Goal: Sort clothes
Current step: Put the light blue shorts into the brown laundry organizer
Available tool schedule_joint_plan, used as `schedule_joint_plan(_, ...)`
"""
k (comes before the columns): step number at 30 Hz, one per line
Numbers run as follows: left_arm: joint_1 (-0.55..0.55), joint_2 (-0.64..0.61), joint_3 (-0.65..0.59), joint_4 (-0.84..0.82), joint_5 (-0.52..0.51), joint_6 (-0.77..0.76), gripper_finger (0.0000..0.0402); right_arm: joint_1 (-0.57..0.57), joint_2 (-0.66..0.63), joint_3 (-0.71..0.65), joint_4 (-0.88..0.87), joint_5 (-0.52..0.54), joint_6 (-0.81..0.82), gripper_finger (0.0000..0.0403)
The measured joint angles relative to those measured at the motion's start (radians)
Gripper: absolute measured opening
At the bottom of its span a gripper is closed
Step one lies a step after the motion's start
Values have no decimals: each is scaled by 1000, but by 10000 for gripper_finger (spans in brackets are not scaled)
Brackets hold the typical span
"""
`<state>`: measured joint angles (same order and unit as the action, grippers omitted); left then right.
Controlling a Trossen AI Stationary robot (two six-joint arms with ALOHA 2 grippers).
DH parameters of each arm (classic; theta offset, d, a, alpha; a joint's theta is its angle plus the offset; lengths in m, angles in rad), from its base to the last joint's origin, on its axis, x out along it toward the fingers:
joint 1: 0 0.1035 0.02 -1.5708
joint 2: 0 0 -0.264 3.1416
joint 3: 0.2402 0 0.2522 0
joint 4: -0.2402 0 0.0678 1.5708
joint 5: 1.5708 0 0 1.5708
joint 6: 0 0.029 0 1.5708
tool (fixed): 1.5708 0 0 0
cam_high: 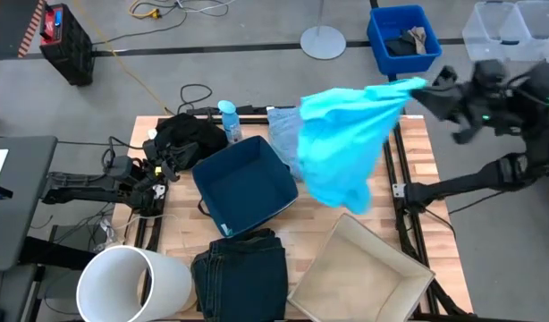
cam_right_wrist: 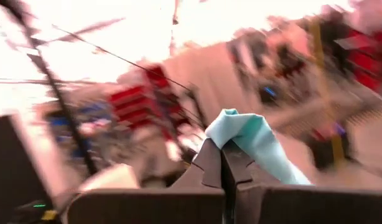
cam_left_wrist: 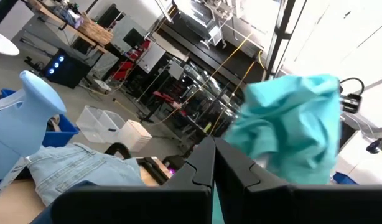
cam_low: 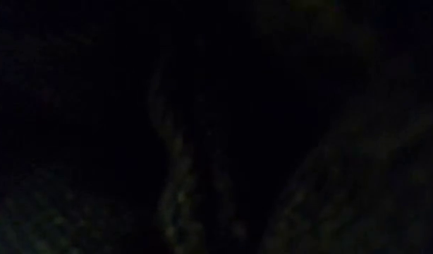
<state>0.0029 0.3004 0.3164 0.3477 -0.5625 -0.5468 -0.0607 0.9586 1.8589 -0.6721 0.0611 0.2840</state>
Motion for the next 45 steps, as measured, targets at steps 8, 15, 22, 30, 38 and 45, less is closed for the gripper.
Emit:
schedule_joint_plan(8,0,0,0,-24,-1,5,0,247,8,0,124,-141,-61,0)
schedule_joint_plan(15,0,0,0,-24,-2,4,0,433,105,0,119,-173,56,0)
schedule_joint_plan(22,0,0,0,-25,-11,2,0,587,220,-1,155,-190,149,0)
schedule_joint_plan(30,0,0,0,-25,-11,0,0,680,259,-1,-85,-112,443,0)
schedule_joint_plan(38,0,0,0,-27,-11,0,0,680,288,-1,-513,-90,833,0)
schedule_joint_plan(45,0,0,0,-31,-11,0,0,695,369,0,-790,-202,983,0)
